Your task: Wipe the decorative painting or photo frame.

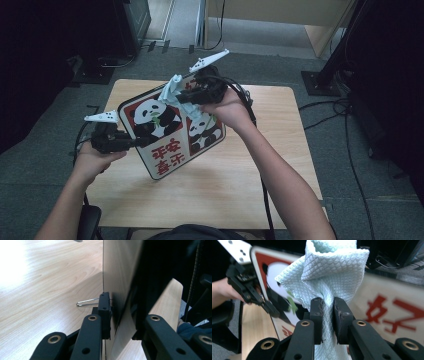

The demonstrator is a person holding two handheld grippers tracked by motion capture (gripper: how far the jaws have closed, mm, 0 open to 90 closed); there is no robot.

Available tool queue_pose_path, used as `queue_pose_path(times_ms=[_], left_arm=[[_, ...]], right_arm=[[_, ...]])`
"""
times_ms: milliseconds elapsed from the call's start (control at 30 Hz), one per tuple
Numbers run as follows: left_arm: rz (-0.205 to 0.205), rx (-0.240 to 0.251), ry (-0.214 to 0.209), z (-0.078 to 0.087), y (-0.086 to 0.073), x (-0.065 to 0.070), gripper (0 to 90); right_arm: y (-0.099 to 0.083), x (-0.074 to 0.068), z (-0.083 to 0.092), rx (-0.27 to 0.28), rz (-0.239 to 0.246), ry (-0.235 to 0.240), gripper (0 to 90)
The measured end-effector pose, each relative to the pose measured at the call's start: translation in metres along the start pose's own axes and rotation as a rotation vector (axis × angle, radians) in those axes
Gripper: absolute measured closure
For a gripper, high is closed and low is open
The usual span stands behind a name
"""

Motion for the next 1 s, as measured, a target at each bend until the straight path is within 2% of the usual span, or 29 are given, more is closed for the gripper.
queue_pose_path(times_ms=[100, 233, 700, 967, 1000], left_arm=[[-0.002, 0.003, -0.002, 0.003, 0.001, 0.001, 76.0], [-0.002, -0.002, 0.006, 0.003, 0.001, 0.002, 77.6], [-0.010, 0.010, 0.006, 0.001, 0.000, 0.002, 78.1], [-0.010, 0.006, 0.008, 0.000, 0.000, 0.003, 77.5], [-0.010, 0.008, 0.008, 0.000, 0.000, 0.003, 77.5]], right_arm=[[0.011, -0.002, -0.002, -0.017, 0.015, 0.002, 79.5], [0.016, -0.001, -0.006, -0.036, 0.014, -0.005, 79.5], [0.003, -0.004, -0.019, -0.018, 0.015, -0.001, 79.5], [-0.012, -0.008, -0.028, -0.017, 0.022, 0.002, 79.5], [-0.013, -0.009, -0.028, -0.019, 0.011, 0.003, 79.5]])
Point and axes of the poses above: each handheld gripper's, and its own axes: z roughly backward along the jaws, y roughly out of its top, x roughly to its right, the point moved 7 cm from there along -z, roughly forward along the jaws, and after that the axes turned 15 degrees about z, right-handed, at the moved point
